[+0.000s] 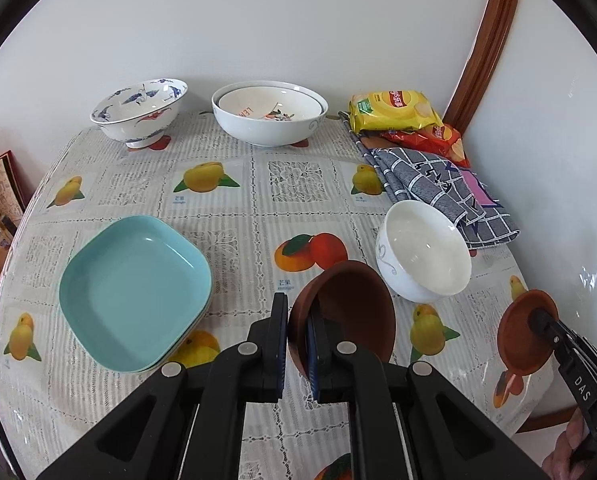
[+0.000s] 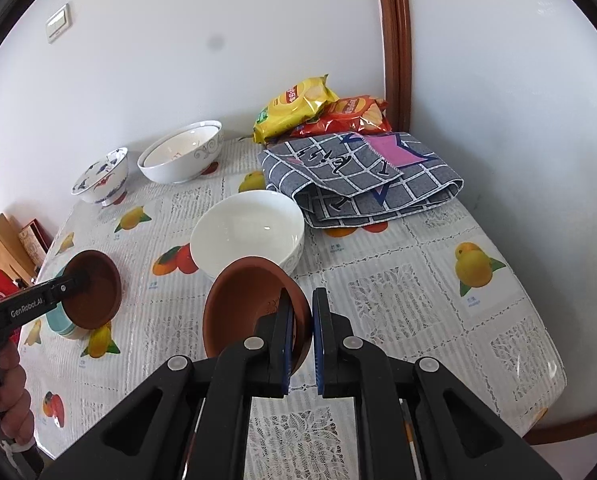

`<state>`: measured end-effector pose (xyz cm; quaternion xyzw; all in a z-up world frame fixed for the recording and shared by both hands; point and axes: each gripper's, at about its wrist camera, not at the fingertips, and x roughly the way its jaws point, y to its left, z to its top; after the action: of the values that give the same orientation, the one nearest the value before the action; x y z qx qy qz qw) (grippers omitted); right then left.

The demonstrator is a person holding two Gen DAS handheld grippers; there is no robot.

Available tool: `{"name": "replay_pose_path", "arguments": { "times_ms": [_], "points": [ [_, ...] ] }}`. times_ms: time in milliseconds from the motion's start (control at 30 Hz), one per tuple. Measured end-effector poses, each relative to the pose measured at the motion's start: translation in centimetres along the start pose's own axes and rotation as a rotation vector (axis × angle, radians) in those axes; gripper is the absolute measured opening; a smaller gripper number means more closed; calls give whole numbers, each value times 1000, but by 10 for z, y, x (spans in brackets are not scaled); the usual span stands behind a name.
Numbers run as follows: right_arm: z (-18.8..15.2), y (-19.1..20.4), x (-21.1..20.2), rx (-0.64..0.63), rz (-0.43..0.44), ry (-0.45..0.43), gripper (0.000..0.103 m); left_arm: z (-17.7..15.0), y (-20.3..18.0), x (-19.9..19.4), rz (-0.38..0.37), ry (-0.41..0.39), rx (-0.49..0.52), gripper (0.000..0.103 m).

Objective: Organize plates and bowls
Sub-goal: 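Carry the right gripper's terracotta dish to the small white bowl while the left gripper holds its dish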

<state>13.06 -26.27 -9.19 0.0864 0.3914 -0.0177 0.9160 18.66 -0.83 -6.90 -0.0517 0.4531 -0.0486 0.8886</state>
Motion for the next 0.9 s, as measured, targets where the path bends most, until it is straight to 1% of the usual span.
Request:
{"name": "replay_pose_path", "arguments": {
  "times_ms": [333,500,667,900],
  "points": [
    [12,3,-30,83,-46,-50,9,-6,20,-30,-16,-23,8,9],
    [16,8,-38,95,-64,-66,9,-5,25,-40,-40,-42,18,9],
    [21,15,-37,97,-60,-64,9,2,25,-37,-46,-40,35,9],
    [32,23,-21,99,-67,-52,9,13,26,-25,-50,-27,46,9]
  ]
}}
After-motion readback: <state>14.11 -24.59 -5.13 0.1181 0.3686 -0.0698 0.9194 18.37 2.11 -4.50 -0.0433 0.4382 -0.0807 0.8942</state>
